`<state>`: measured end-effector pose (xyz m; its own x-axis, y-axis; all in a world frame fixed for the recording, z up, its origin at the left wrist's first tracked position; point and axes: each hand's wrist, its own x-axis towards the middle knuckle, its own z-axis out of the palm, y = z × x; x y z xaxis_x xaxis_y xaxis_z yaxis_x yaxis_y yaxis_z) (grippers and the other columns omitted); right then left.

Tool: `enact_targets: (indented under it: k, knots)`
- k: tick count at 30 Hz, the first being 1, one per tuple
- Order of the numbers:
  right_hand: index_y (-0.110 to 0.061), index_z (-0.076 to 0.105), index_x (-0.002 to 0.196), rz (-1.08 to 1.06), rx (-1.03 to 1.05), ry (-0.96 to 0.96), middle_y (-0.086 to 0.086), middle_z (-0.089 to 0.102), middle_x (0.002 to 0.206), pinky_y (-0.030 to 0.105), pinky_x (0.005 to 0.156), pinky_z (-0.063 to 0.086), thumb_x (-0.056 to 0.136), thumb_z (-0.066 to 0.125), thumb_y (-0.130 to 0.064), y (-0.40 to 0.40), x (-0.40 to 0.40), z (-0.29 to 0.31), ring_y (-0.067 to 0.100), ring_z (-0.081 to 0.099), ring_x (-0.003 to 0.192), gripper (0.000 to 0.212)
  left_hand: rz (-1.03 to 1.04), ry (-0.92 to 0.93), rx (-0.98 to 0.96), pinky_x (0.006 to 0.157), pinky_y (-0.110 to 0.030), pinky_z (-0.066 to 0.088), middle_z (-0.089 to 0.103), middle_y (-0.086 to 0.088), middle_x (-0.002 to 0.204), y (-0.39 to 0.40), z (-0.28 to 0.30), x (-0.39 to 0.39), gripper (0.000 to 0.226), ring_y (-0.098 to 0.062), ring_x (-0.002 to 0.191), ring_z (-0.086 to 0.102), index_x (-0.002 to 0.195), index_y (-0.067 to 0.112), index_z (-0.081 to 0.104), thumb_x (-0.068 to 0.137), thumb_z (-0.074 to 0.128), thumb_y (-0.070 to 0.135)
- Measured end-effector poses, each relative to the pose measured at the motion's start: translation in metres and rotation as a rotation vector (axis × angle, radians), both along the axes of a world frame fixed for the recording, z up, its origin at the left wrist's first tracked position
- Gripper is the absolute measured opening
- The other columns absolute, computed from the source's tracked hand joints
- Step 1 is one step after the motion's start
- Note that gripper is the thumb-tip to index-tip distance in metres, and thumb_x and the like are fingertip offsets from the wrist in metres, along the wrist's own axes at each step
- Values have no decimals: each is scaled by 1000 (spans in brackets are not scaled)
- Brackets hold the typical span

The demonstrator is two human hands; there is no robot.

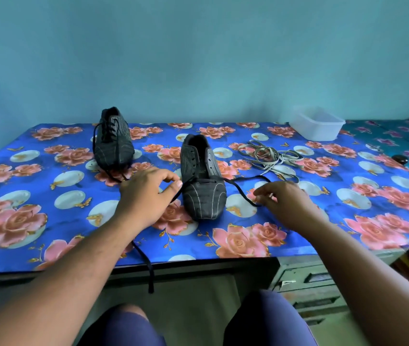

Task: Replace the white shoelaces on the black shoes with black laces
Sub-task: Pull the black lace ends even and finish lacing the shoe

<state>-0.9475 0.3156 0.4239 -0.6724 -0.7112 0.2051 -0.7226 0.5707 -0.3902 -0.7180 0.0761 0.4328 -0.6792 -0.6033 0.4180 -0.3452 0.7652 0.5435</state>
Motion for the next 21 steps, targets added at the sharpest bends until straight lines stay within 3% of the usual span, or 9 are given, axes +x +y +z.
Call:
enact_targets:
  k: [3,7,11,14,17,19,21]
  knots:
    - [-39,72,113,-48,41,137,-11,68,118,41,92,44,100,59,-34,10,0,-5,23,54,118,19,-2,-24,26,97,-49,45,68,17,110,10,-2,-7,16,-17,112,60,103,38,69,95,63,51]
    - [-38,71,109,-43,42,166,-7,68,112,43,91,45,99,57,-41,6,-4,-1,25,55,116,17,6,-60,34,98,-49,43,64,17,118,16,-3,-12,20,-18,115,57,112,38,66,96,61,48]
    - [-37,68,119,27,39,270,-6,65,120,43,94,40,103,50,-38,-32,-3,12,25,52,121,24,-1,17,169,91,-47,52,64,18,106,7,1,-25,17,-16,100,62,112,35,64,97,61,43]
    - [-41,62,131,92,192,318,-6,59,130,45,101,38,105,45,-40,-63,-4,15,25,45,131,31,30,12,223,96,-43,51,61,3,128,0,8,-40,35,-22,109,62,126,25,62,98,58,46]
    - [-45,63,127,115,287,368,-7,58,127,43,100,38,103,47,-45,-81,-10,11,25,45,127,29,28,-21,325,105,-38,44,54,-1,145,-1,16,-57,61,-22,129,54,140,19,54,94,62,57]
    - [-43,65,118,116,259,367,-8,60,122,42,96,38,102,51,-42,-85,-14,8,23,46,123,21,6,-27,458,100,-36,45,56,3,142,0,20,-67,72,-19,126,55,143,22,50,86,70,61]
    - [-39,66,111,122,228,379,-9,61,119,40,93,38,101,53,-39,-86,-19,6,23,47,120,16,-1,8,583,86,-31,47,57,4,133,-1,21,-76,74,-16,114,60,141,24,47,80,79,49]
